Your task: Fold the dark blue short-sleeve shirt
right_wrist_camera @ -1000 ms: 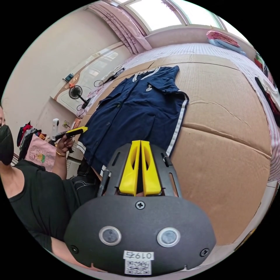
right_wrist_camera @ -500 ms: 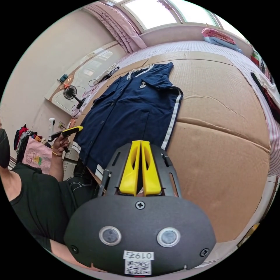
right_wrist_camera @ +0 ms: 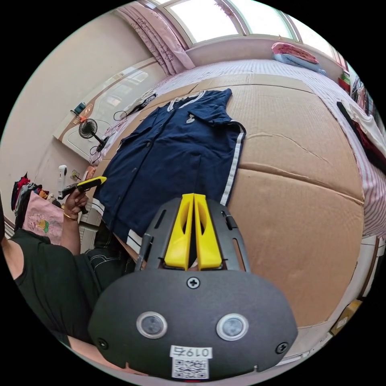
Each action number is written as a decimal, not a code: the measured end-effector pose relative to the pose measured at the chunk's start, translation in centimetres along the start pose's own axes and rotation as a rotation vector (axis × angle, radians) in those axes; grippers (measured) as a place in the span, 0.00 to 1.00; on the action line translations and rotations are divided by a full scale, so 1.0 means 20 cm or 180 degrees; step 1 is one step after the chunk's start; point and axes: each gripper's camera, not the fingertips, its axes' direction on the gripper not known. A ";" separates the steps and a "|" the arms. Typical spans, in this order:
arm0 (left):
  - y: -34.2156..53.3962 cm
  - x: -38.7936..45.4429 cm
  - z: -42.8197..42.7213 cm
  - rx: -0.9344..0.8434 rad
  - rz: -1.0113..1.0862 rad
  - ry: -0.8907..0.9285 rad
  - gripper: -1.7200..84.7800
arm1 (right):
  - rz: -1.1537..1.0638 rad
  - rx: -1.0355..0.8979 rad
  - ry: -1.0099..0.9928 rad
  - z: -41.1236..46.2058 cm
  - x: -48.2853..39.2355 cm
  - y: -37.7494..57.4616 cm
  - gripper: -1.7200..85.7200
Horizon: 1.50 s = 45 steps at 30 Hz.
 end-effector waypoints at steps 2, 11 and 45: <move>0.00 0.02 -0.01 -0.0003 0.0012 0.0004 0.03 | 0.0002 0.0013 -0.0038 0.00 -0.03 -0.01 0.01; 0.01 0.11 -0.05 0.0016 -0.0047 -0.0005 0.03 | -0.0028 -0.0046 -0.0092 0.08 -0.16 -0.10 0.06; 0.23 1.62 -0.34 0.0569 0.1847 0.0224 0.09 | -0.0486 -0.0222 -0.1290 0.50 -0.97 -0.39 0.09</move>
